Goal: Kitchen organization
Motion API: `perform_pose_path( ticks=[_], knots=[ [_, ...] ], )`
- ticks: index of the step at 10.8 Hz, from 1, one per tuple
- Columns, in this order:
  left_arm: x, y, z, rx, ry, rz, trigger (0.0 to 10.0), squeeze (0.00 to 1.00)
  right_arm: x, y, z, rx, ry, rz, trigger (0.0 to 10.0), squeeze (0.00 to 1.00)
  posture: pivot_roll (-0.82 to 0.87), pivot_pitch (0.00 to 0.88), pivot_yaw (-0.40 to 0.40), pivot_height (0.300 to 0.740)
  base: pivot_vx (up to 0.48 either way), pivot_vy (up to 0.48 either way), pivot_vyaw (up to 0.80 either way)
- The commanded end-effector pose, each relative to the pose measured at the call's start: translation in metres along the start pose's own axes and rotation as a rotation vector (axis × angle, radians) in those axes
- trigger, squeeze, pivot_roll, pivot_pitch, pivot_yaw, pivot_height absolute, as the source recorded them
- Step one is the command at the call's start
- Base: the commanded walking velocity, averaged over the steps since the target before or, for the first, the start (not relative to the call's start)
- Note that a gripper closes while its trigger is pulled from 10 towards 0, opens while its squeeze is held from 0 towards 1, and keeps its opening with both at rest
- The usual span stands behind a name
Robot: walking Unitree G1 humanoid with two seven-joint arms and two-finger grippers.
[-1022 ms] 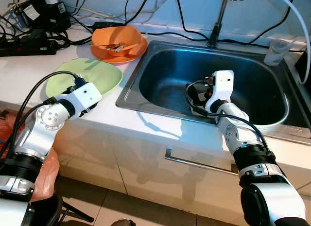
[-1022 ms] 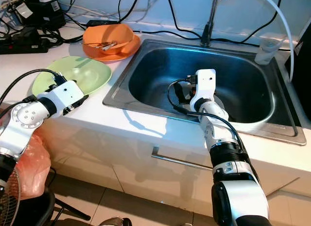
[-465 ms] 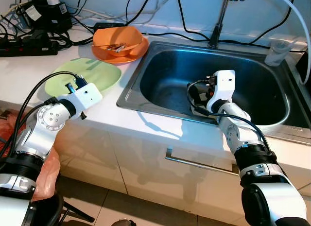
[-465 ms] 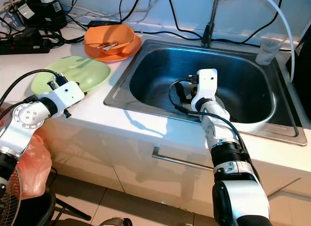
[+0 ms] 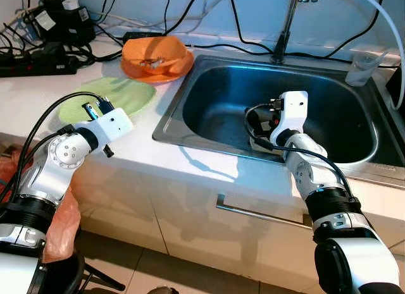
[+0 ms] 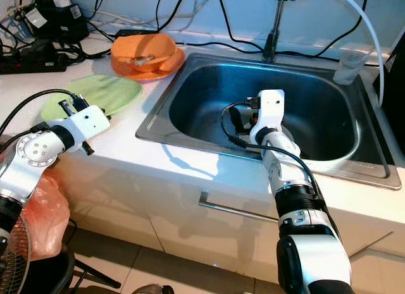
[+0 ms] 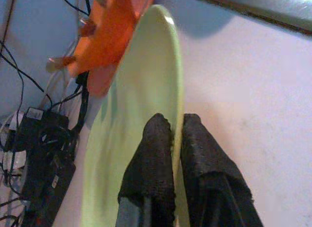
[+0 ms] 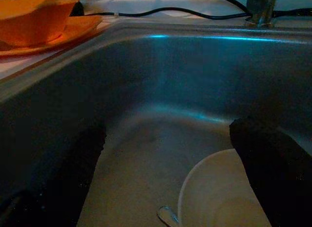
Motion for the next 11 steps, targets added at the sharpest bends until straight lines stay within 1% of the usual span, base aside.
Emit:
perform_pose_path(
  ticks=[1, 5, 7, 8, 9, 10, 11],
  knots=[
    [-0.029, -0.018, 0.0, 0.06, -0.079, -0.012, 0.0, 0.0, -0.003, 0.003, 0.001, -0.004, -0.01, 0.002, 10.0, 1.0, 0.02, 0.022, 0.029, 0.74, 0.0, 0.0, 0.0],
    [-0.041, -0.018, -0.003, 0.05, -0.109, -0.018, 0.0, 0.0, -0.003, 0.003, 0.001, -0.001, -0.014, 0.011, 10.0, 1.0, 0.03, 0.025, 0.03, 0.74, 0.0, 0.0, 0.0],
    [-0.046, -0.011, -0.005, 0.019, -0.108, -0.006, 0.0, 0.0, -0.003, 0.003, 0.002, 0.0, -0.014, 0.015, 10.0, 1.0, 0.03, 0.024, 0.029, 0.74, 0.0, 0.0, 0.0],
    [-0.048, 0.0, -0.006, -0.037, -0.046, 0.02, 0.0, 0.0, -0.003, 0.003, 0.003, 0.0, -0.014, 0.021, 10.0, 1.0, 0.03, 0.025, 0.028, 0.74, 0.0, 0.0, 0.0],
    [-0.048, 0.015, -0.007, -0.122, 0.057, 0.047, 0.0, 0.0, -0.001, 0.004, 0.003, -0.001, -0.01, 0.025, 10.0, 1.0, 0.03, 0.023, 0.027, 0.74, 0.0, 0.0, 0.0],
    [-0.049, 0.026, -0.01, -0.189, 0.139, 0.068, 0.0, 0.0, -0.001, 0.004, 0.003, -0.001, -0.009, 0.028, 10.0, 1.0, 0.03, 0.024, 0.025, 0.74, 0.0, 0.0, 0.0],
    [-0.055, 0.034, -0.013, -0.24, 0.174, 0.089, 0.0, 0.0, -0.001, 0.004, 0.004, 0.0, -0.008, 0.03, 10.0, 1.0, 0.03, 0.026, 0.021, 0.74, 0.0, 0.0, 0.0]
  ],
)
Point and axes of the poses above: a point about 5 cm out from each wrist's last joint towards the gripper, its own z axis pointing out of the wrist towards the gripper, its own y axis along the axis of the wrist's last joint, x = y × z, the point moved 5 cm from there along z, pointing out of the wrist towards the gripper, and after that the axes turned 8 degrees about -z, right-handed, at the moved point
